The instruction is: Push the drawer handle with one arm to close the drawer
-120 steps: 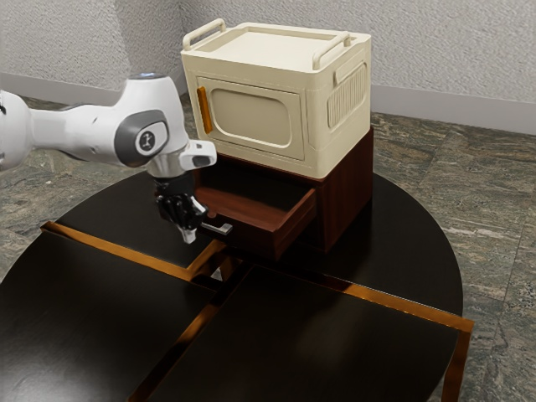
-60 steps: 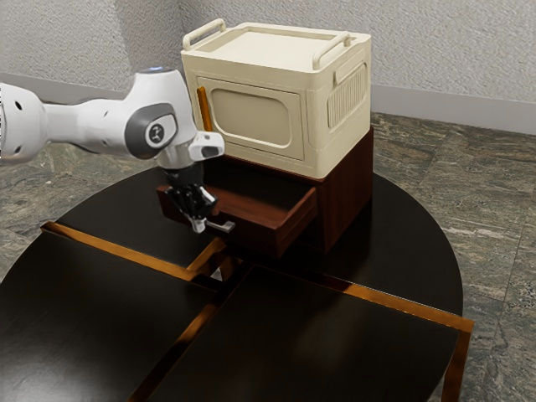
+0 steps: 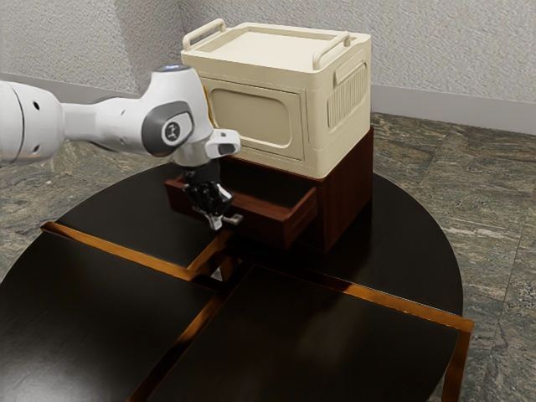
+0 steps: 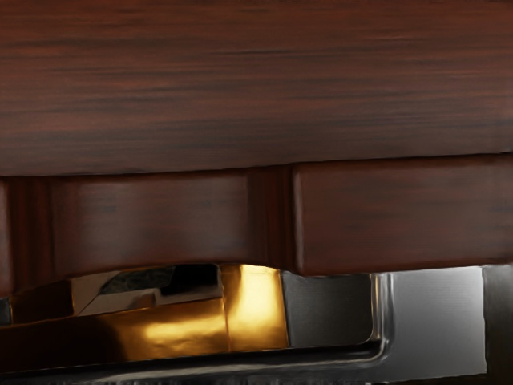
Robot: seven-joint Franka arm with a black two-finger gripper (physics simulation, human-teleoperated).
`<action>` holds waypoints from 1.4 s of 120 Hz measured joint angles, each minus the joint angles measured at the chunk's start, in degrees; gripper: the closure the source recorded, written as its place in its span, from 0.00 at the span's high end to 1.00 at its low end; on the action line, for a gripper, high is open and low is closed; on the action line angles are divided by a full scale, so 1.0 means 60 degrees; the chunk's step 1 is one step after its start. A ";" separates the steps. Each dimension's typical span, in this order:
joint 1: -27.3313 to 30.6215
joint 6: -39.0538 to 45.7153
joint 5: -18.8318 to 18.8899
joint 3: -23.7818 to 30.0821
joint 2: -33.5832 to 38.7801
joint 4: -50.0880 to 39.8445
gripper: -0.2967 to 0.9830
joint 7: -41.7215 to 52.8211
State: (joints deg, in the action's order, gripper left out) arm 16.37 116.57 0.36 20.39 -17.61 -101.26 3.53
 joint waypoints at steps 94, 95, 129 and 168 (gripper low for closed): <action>-0.0636 0.0004 -0.0003 -0.0661 -0.0887 0.1269 0.15 -0.0017; -0.0640 0.0004 -0.0003 -0.0661 -0.0899 0.1280 0.15 -0.0017; -0.0718 0.0018 -0.0015 -0.0663 -0.1257 0.1777 0.15 -0.0006; -0.0899 0.0039 -0.0013 -0.0675 -0.1675 0.2389 0.16 0.0004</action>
State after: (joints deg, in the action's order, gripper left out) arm 10.98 116.80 0.28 16.34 -27.66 -86.92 3.56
